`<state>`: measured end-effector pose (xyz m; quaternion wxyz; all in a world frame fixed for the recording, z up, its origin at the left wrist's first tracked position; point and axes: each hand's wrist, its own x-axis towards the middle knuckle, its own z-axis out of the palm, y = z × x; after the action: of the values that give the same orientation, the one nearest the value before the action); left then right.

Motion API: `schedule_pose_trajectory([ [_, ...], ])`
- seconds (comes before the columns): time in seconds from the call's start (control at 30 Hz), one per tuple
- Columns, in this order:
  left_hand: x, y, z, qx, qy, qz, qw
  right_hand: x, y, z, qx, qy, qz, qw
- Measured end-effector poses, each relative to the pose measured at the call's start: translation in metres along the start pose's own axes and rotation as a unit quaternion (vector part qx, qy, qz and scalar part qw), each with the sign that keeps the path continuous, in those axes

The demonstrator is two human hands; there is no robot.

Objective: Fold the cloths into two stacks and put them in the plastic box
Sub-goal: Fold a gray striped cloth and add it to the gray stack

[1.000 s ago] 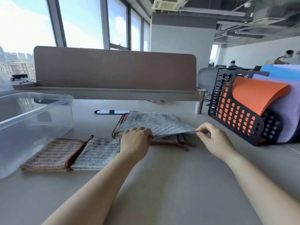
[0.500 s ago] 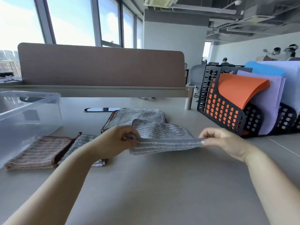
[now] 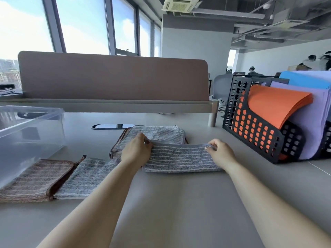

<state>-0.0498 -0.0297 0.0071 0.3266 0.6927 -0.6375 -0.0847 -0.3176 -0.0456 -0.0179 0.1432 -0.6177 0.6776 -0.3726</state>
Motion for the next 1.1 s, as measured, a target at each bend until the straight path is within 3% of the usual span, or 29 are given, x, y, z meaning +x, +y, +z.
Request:
schedule_pose_trajectory([
  [0.13,0.008,-0.003,0.003,0.001,-0.031,-0.012,0.999,0.008,-0.001,0.008,-0.058,-0.077,-0.002,0.995],
  [0.27,0.007,0.002,-0.001,-0.06,-0.005,0.008,0.998,0.007,-0.007,0.006,-0.038,-0.078,-0.023,0.996],
  [0.43,-0.002,0.008,-0.012,-0.181,0.048,0.032,0.982,-0.007,-0.016,-0.012,0.173,-0.041,-0.007,0.984],
  [0.73,-0.043,-0.001,-0.046,-0.247,0.093,0.079,0.961,-0.047,-0.034,-0.057,0.465,-0.085,0.019,0.881],
  [0.93,-0.07,-0.008,-0.049,-0.338,0.091,0.041,0.936,-0.067,-0.032,-0.063,0.47,-0.076,-0.03,0.879],
  [1.1,-0.072,-0.008,-0.041,-0.314,0.136,0.019,0.94,-0.072,-0.028,-0.054,0.422,-0.031,-0.038,0.905],
])
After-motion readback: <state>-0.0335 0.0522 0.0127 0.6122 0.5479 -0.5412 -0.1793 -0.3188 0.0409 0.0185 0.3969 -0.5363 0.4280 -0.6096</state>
